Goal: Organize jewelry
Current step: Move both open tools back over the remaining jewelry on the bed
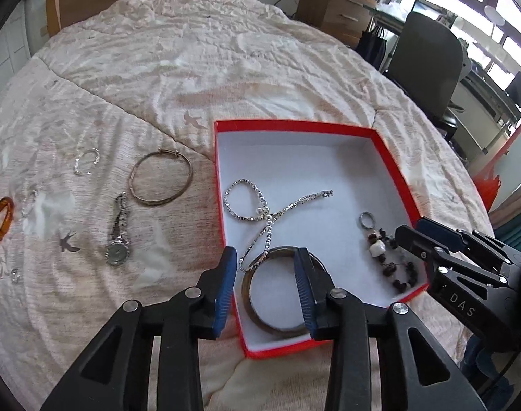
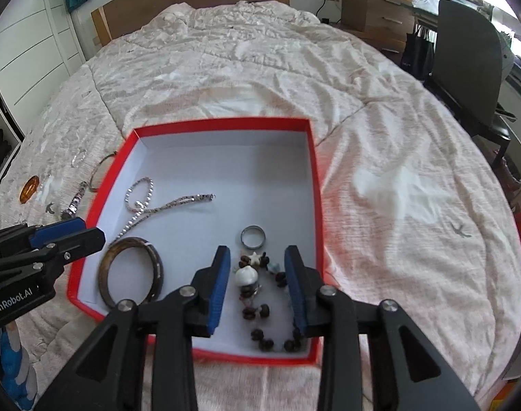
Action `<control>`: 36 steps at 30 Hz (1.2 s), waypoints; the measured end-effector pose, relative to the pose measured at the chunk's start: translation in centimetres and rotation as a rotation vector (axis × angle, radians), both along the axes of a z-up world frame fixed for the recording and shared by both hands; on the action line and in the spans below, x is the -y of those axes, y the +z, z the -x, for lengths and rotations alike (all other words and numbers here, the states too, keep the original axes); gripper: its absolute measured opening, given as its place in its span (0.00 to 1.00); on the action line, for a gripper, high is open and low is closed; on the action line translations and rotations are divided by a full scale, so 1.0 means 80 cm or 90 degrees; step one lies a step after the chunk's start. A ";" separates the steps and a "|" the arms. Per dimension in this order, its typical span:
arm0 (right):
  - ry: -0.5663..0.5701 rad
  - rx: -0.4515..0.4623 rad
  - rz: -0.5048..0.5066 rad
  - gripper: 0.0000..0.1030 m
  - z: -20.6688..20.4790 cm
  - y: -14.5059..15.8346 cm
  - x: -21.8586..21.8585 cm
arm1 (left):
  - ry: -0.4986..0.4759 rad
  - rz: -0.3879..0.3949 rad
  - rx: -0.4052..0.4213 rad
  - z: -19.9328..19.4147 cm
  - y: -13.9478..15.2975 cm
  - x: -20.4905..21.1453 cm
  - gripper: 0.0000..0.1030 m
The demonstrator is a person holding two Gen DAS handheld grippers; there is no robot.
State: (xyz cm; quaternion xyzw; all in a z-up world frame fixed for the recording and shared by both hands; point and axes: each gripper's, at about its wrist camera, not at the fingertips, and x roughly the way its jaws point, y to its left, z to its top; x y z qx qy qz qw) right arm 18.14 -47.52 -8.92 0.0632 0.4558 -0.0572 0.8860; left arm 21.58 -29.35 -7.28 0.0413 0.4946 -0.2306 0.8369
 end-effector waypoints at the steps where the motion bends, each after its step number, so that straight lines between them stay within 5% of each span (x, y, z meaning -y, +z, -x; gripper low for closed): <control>1: -0.002 0.004 0.000 0.31 0.004 0.005 -0.001 | 0.000 0.002 0.004 0.003 0.005 -0.003 0.34; 22: 0.038 0.099 -0.022 0.31 0.107 0.112 -0.105 | 0.113 -0.028 0.099 0.129 0.090 -0.175 0.36; 32: 0.080 0.177 -0.017 0.31 0.170 0.181 -0.162 | 0.246 -0.034 0.137 0.200 0.128 -0.328 0.37; 36: 0.107 0.195 -0.017 0.31 0.186 0.201 -0.187 | 0.309 -0.026 0.154 0.218 0.148 -0.381 0.46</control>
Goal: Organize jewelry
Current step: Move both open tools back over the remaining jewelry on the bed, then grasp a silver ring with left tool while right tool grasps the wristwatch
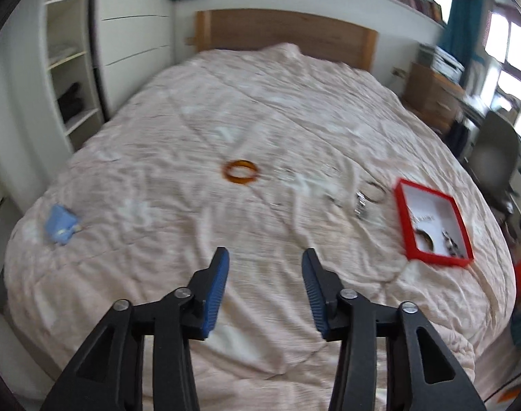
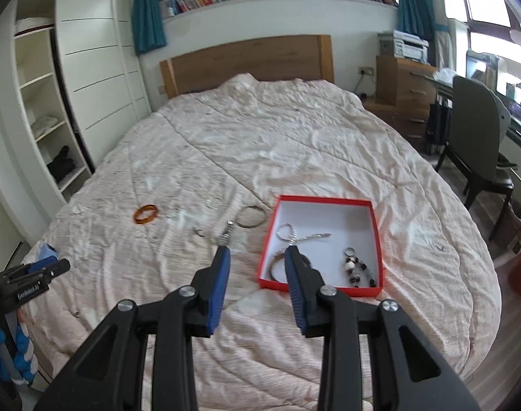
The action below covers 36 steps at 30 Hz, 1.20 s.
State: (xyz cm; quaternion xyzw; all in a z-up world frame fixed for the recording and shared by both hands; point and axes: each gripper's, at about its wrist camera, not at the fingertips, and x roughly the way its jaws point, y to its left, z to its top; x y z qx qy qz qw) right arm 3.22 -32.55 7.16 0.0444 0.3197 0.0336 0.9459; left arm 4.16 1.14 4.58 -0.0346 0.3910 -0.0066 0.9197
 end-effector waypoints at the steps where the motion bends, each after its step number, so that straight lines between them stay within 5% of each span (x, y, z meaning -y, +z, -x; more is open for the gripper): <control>1: 0.007 0.004 0.001 0.31 0.003 0.004 -0.006 | 0.009 0.001 0.004 0.003 0.003 -0.008 0.48; 5: 0.033 0.015 0.008 0.31 0.008 0.014 -0.026 | 0.048 0.009 0.017 0.014 0.015 -0.042 0.56; 16: 0.066 -0.031 0.007 0.31 -0.043 -0.018 -0.054 | 0.072 -0.003 -0.009 -0.032 -0.014 -0.057 0.55; 25: 0.094 -0.086 -0.023 0.31 -0.140 -0.078 -0.072 | 0.058 0.005 -0.052 -0.115 -0.062 -0.031 0.53; 36: 0.088 -0.176 -0.067 0.31 -0.257 -0.189 -0.083 | -0.044 0.017 -0.121 -0.225 -0.148 0.027 0.42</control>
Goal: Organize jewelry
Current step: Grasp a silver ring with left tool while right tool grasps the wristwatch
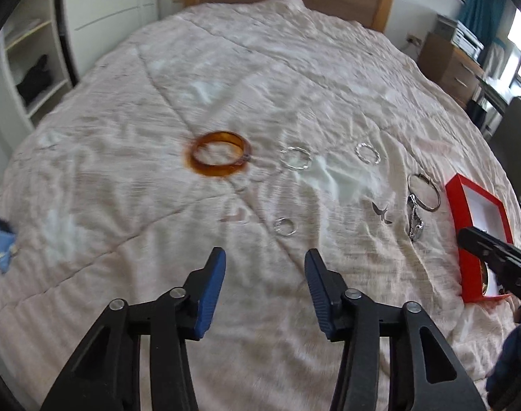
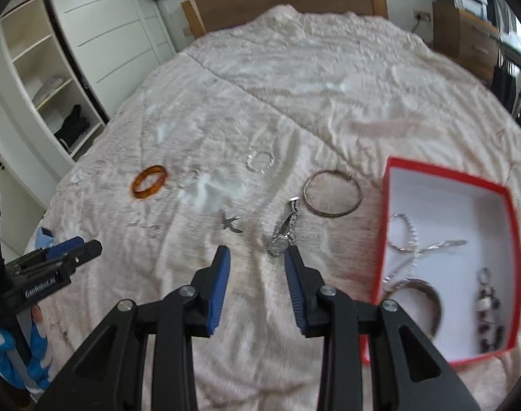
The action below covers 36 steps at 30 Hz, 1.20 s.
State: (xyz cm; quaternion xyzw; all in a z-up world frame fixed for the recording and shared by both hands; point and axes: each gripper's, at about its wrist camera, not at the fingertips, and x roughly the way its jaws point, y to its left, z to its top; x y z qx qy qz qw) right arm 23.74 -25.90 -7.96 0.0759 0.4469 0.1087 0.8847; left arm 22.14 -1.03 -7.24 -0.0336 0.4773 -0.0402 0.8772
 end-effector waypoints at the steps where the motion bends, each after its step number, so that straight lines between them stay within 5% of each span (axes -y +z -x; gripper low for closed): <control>1: -0.005 -0.006 -0.003 0.31 -0.007 -0.008 0.000 | -0.007 0.004 -0.001 -0.007 -0.005 0.003 0.41; 16: -0.044 -0.043 -0.030 0.31 -0.058 -0.076 0.005 | -0.061 0.020 -0.030 -0.065 -0.070 0.015 0.30; 24: -0.045 -0.033 -0.033 0.31 -0.067 -0.089 -0.002 | -0.067 0.023 -0.023 -0.063 -0.080 0.014 0.19; 36: -0.046 -0.031 -0.026 0.29 -0.063 -0.097 -0.004 | -0.060 0.028 -0.022 -0.063 -0.079 0.012 0.19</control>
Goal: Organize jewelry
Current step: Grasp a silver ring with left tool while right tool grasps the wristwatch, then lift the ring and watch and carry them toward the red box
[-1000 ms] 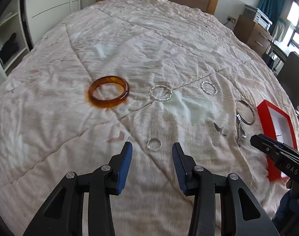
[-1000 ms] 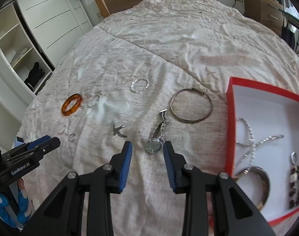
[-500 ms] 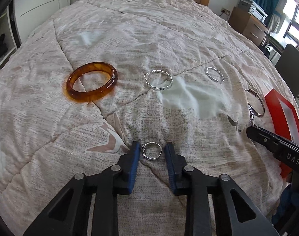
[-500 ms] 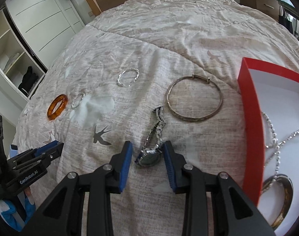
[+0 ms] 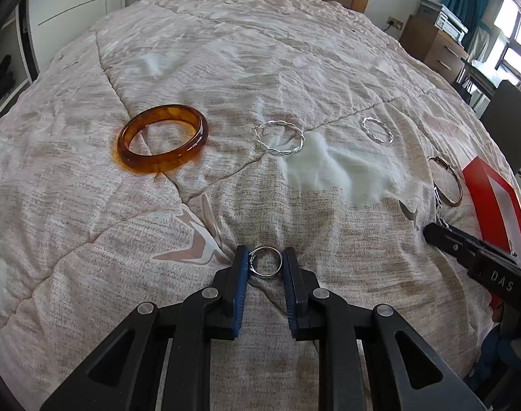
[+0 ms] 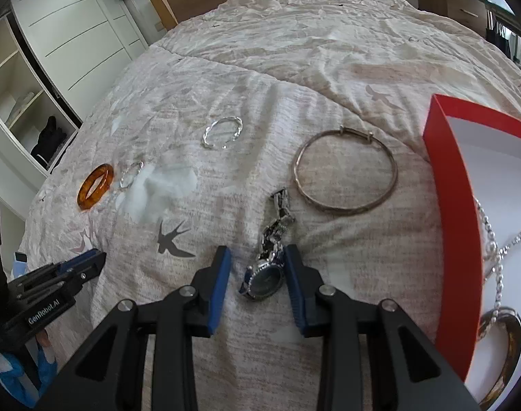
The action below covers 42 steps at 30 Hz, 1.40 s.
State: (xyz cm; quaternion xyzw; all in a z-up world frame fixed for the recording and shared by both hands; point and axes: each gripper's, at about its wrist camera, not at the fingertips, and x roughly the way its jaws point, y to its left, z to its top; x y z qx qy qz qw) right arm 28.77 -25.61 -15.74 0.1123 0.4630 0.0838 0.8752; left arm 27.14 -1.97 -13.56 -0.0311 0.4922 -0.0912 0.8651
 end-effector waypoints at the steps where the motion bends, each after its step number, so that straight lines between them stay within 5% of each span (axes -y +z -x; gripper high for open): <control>1: 0.001 0.000 0.002 0.29 0.002 0.000 0.000 | 0.001 -0.001 0.000 0.001 0.000 0.000 0.19; 23: 0.027 0.000 -0.040 0.20 0.051 0.028 -0.008 | 0.018 -0.014 0.007 0.025 0.036 -0.001 0.19; 42: 0.035 0.089 -0.081 0.19 0.124 0.131 -0.001 | 0.007 -0.008 0.071 0.082 0.129 0.024 0.19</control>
